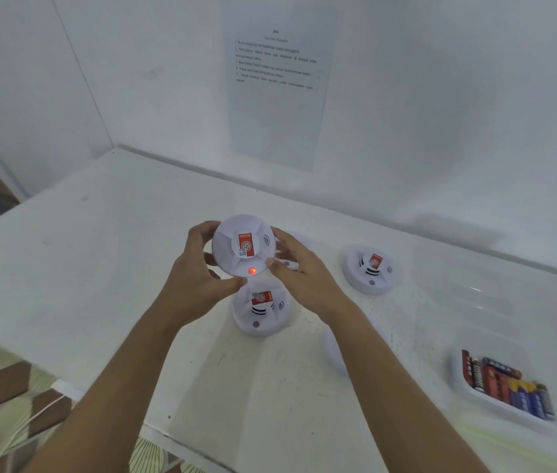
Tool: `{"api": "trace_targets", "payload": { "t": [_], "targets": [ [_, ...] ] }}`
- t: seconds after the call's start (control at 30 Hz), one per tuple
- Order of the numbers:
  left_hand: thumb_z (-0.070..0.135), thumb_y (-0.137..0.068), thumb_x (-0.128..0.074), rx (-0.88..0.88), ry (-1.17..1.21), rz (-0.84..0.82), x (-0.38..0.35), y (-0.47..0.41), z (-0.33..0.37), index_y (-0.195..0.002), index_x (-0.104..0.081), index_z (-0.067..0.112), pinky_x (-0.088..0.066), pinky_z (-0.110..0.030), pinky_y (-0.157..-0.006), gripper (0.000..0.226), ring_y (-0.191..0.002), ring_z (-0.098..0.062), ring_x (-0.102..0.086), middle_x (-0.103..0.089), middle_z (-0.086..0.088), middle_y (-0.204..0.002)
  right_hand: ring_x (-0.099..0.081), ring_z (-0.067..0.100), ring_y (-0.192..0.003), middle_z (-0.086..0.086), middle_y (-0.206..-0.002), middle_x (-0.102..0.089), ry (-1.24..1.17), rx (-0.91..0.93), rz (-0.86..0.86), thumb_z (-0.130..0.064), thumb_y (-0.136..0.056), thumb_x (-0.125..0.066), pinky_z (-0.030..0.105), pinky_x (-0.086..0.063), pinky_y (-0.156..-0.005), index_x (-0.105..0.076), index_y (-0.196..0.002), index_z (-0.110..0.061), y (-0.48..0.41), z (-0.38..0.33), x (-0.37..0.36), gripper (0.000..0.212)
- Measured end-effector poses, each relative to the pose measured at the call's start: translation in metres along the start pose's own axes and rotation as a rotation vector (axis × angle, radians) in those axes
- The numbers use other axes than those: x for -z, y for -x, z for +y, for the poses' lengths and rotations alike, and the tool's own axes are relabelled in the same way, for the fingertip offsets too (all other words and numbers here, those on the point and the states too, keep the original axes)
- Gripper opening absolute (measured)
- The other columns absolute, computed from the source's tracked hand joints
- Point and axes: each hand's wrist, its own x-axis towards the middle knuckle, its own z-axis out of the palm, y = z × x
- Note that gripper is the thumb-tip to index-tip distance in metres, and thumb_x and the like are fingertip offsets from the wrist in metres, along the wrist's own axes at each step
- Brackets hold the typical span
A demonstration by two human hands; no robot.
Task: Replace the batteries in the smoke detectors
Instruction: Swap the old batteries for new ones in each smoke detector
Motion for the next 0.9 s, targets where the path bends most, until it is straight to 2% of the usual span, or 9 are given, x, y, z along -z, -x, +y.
{"api": "trace_targets", "payload": {
  "t": [0.07,0.17,0.23,0.4,0.5,0.7,0.77,0.83,0.9],
  "targets": [
    [0.025,-0.068,-0.09,0.01,-0.006,0.011,0.0,-0.003,-0.001,-0.135,-0.036,0.032,-0.054,-0.024,-0.067,0.087,-0.09,-0.001,-0.061,-0.046,0.036,-0.124,-0.049,0.01,-0.134,-0.013,-0.146,-0.052,-0.005,0.004,-0.01,-0.03,-0.104,-0.053,0.043,-0.041,-0.115,-0.041,-0.15,-0.037,-0.002,0.0,0.001,0.048],
    [0.023,-0.067,-0.09,0.014,-0.044,0.03,-0.001,-0.008,-0.002,-0.137,-0.035,0.03,-0.053,-0.017,-0.065,0.09,-0.094,-0.009,-0.061,-0.041,0.016,-0.134,-0.05,0.01,-0.131,-0.013,-0.146,-0.052,-0.008,-0.001,-0.015,-0.03,-0.105,-0.051,0.038,-0.041,-0.112,-0.041,-0.15,-0.037,-0.006,-0.001,0.002,0.047],
    [0.024,-0.066,-0.091,0.014,-0.049,0.042,-0.002,-0.011,-0.004,-0.137,-0.036,0.028,-0.053,-0.015,-0.065,0.09,-0.092,-0.012,-0.062,-0.037,0.01,-0.137,-0.052,0.009,-0.129,-0.013,-0.145,-0.053,-0.01,0.001,-0.002,-0.031,-0.105,-0.049,0.036,-0.041,-0.11,-0.042,-0.149,-0.038,-0.009,-0.001,0.002,0.045],
    [0.025,-0.066,-0.091,0.045,-0.055,0.048,0.001,-0.016,-0.01,-0.139,-0.038,0.023,-0.053,-0.015,-0.066,0.09,-0.087,-0.009,-0.065,-0.038,0.01,-0.137,-0.053,0.009,-0.124,-0.01,-0.143,-0.051,-0.018,-0.007,0.029,-0.03,-0.104,-0.05,0.033,-0.043,-0.109,-0.047,-0.147,-0.032,-0.017,-0.003,-0.003,0.043],
    [0.023,-0.068,-0.09,0.049,-0.035,0.045,0.001,-0.018,-0.012,-0.138,-0.04,0.024,-0.053,-0.015,-0.067,0.087,-0.089,-0.01,-0.065,-0.038,0.011,-0.135,-0.053,0.009,-0.119,-0.006,-0.142,-0.048,-0.028,-0.017,0.019,-0.027,-0.105,-0.049,0.026,-0.042,-0.101,-0.05,-0.146,-0.028,-0.019,-0.007,-0.004,0.041],
    [0.015,-0.071,-0.088,0.063,-0.011,0.041,0.005,-0.024,-0.023,-0.137,-0.041,0.029,-0.054,-0.015,-0.067,0.083,-0.096,-0.011,-0.063,-0.037,0.014,-0.135,-0.056,0.015,-0.122,-0.005,-0.144,-0.047,-0.059,-0.07,-0.006,-0.032,-0.106,-0.048,0.041,-0.047,-0.107,-0.047,-0.148,-0.028,-0.032,-0.01,-0.015,0.043],
    [0.014,-0.071,-0.088,0.072,-0.022,0.045,0.006,-0.028,-0.028,-0.137,-0.041,0.029,-0.054,-0.015,-0.066,0.083,-0.098,-0.011,-0.062,-0.037,0.014,-0.135,-0.055,0.011,-0.121,-0.009,-0.145,-0.046,-0.083,-0.097,-0.025,-0.035,-0.105,-0.048,0.029,-0.048,-0.099,-0.039,-0.153,-0.028,-0.037,-0.01,-0.02,0.049],
    [0.014,-0.071,-0.088,0.083,-0.029,0.047,0.008,-0.031,-0.033,-0.139,-0.041,0.028,-0.054,-0.015,-0.066,0.083,-0.099,-0.011,-0.062,-0.037,0.013,-0.135,-0.055,0.006,-0.113,-0.014,-0.136,-0.047,-0.112,-0.109,-0.043,-0.03,-0.106,-0.049,0.014,-0.044,-0.084,-0.035,-0.153,-0.025,-0.039,-0.01,-0.024,0.049],
    [0.015,-0.071,-0.088,0.106,-0.031,0.042,0.009,-0.033,-0.037,-0.14,-0.04,0.027,-0.055,-0.016,-0.066,0.085,-0.099,-0.01,-0.062,-0.037,0.013,-0.136,-0.056,0.005,-0.107,-0.012,-0.134,-0.047,-0.114,-0.11,-0.058,-0.025,-0.105,-0.05,0.015,-0.046,-0.084,-0.037,-0.151,-0.024,-0.041,-0.01,-0.027,0.048]
  ]
}}
